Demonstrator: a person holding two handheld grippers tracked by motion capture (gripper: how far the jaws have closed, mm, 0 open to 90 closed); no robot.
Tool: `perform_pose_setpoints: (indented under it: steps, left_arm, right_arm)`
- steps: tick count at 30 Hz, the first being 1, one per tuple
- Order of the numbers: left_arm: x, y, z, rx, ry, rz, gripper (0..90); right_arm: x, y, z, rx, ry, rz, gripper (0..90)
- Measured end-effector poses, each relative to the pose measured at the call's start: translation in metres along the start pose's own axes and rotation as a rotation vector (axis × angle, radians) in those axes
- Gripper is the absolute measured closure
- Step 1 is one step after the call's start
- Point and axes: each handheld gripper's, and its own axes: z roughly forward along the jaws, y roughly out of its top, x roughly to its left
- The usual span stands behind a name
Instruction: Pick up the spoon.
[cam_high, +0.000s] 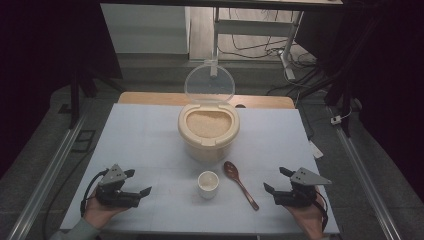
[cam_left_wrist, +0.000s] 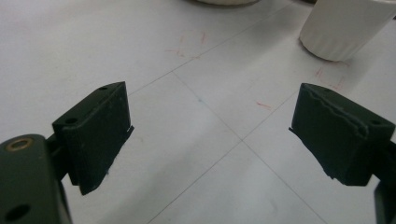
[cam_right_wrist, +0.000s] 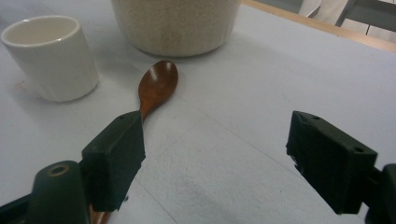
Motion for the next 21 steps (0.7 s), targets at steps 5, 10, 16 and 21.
perform_pose_setpoints:
  steps: [5,10,16,21]
  left_arm:
    - [0.003,0.000,0.001,0.000,-0.004,-0.009,12.0]
    - [0.006,0.001,0.004,0.003,-0.015,-0.014,12.0]
    - [0.004,-0.001,0.002,0.003,-0.014,-0.013,12.0]
    - [0.005,0.001,0.004,0.004,-0.017,-0.016,12.0]
  right_arm:
    - [-0.001,0.000,0.000,0.007,-0.009,0.000,20.3]
    - [-0.005,-0.001,0.001,0.003,-0.023,0.019,21.5]
    - [0.001,0.005,0.001,0.009,-0.020,0.014,24.1]
    - [0.004,0.014,-0.001,0.013,-0.001,0.018,24.6]
